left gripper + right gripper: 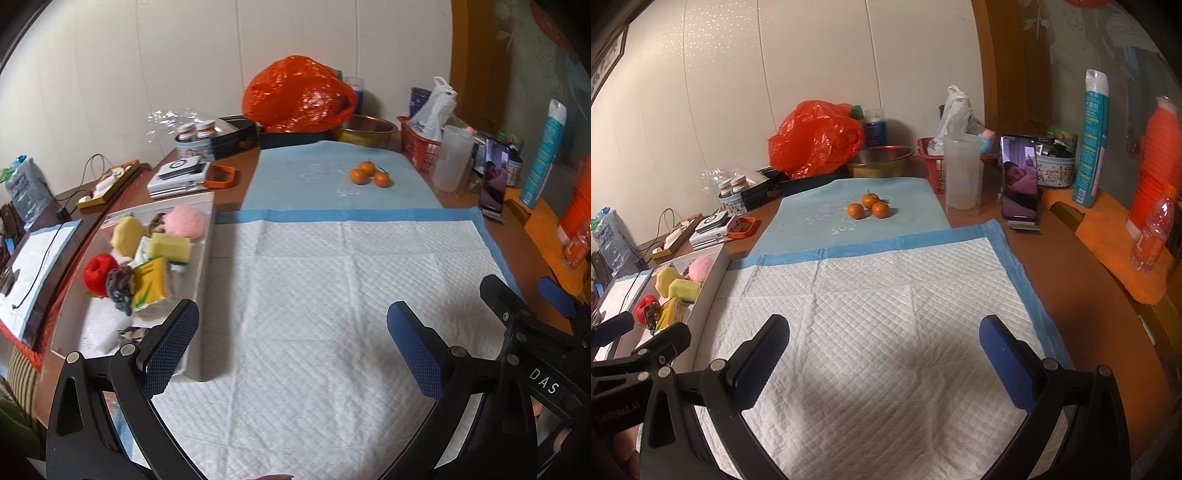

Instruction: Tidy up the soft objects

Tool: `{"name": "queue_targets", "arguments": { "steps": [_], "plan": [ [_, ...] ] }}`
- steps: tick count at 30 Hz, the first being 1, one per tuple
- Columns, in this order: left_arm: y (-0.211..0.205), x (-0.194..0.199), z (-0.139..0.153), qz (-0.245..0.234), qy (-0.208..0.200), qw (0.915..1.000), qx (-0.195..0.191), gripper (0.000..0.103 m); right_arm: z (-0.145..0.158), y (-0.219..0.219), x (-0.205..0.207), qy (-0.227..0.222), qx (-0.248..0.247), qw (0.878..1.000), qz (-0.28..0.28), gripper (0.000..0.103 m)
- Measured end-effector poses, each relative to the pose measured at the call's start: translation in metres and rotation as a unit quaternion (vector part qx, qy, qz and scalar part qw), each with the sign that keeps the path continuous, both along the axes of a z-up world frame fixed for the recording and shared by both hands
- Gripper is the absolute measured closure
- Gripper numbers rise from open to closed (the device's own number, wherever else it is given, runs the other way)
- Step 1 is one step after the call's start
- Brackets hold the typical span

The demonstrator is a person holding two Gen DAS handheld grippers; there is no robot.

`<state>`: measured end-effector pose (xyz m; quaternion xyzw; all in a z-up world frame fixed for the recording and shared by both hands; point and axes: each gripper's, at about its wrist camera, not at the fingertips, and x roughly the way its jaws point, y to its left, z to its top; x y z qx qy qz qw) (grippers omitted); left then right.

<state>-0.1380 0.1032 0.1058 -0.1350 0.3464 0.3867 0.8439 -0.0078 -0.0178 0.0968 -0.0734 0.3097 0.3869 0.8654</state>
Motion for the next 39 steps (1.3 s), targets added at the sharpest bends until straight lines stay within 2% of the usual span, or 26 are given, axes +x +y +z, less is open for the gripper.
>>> {"name": "queue_targets", "arguments": {
  "steps": [6,11,18,33,39],
  "plan": [
    [-0.012,0.016,-0.005,-0.031,-0.008,0.9994,-0.015,0.000,-0.002,-0.011,0.011,0.000,-0.002,1.000,-0.016,0.000],
    [-0.020,0.027,-0.010,-0.039,-0.018,0.9990,-0.014,0.000,-0.004,-0.021,0.019,0.000,-0.002,1.000,-0.028,0.000],
    [-0.026,0.046,-0.026,-0.054,0.009,0.9983,-0.022,0.000,-0.016,-0.032,0.033,0.010,-0.022,0.999,-0.047,0.000],
    [-0.024,0.057,-0.036,-0.052,0.014,0.9974,-0.047,0.000,-0.023,-0.038,0.046,0.022,-0.030,0.998,-0.050,0.000],
    [-0.025,0.061,-0.041,-0.059,0.020,0.9970,-0.045,0.000,-0.027,-0.037,0.049,0.028,-0.032,0.998,-0.049,0.000]
  ]
}}
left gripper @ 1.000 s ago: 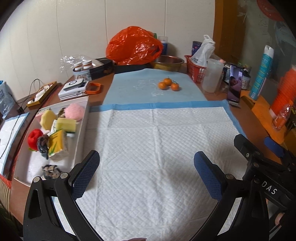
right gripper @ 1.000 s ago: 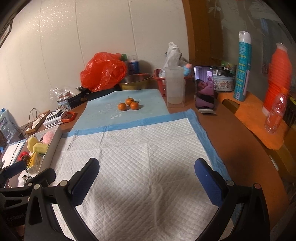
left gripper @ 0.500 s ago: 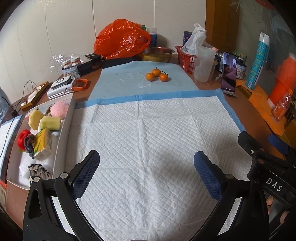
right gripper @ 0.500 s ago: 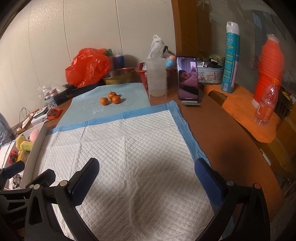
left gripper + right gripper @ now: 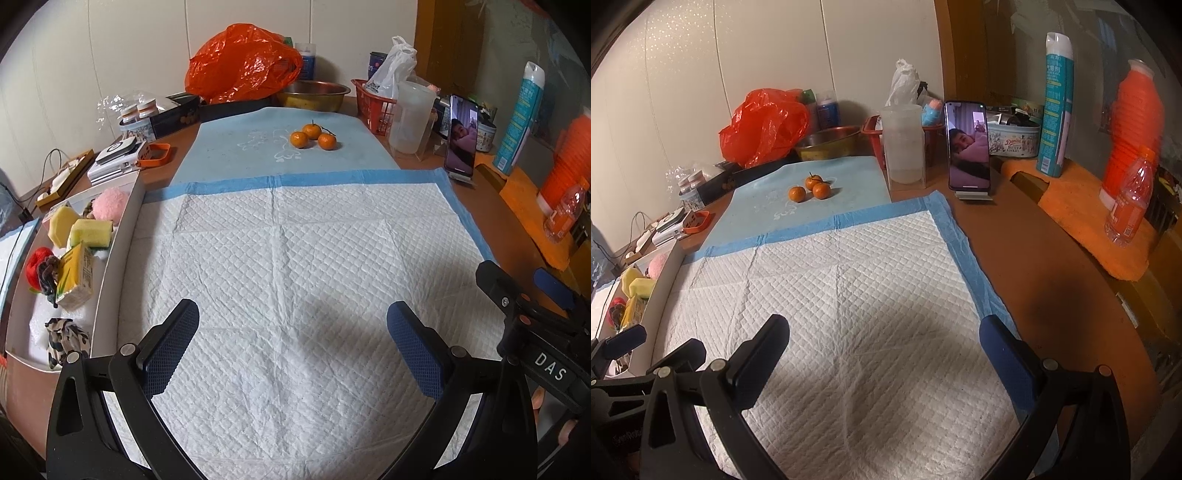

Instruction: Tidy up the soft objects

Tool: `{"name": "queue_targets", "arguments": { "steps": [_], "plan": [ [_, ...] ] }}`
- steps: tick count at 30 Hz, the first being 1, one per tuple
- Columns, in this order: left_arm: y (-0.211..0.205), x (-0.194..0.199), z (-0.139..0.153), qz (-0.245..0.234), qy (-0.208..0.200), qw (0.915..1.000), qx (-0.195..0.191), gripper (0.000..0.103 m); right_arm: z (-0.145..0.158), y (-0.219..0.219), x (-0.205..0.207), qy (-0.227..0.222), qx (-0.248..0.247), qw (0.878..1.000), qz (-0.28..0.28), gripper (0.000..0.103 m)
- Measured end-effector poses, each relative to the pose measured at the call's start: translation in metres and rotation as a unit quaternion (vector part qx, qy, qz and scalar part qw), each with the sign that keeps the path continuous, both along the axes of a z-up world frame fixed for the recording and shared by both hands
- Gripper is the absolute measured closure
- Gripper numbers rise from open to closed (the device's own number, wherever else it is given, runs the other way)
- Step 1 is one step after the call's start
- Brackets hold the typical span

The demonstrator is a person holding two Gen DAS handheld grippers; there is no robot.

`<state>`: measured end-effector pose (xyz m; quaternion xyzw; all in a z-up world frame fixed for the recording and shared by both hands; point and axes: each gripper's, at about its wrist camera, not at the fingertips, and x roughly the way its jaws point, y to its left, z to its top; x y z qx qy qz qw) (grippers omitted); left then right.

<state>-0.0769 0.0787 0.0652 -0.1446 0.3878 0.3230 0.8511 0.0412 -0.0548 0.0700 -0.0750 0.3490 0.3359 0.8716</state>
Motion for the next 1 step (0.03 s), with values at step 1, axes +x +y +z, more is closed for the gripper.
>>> {"name": "queue_targets", "arguments": {
  "steps": [1],
  "plan": [
    [-0.0008,0.0017,-0.0015,-0.004,0.002,1.0000,0.002,0.000,-0.0013,0.0004,0.0011,0.002,-0.001,1.000,-0.001,0.000]
  ]
}}
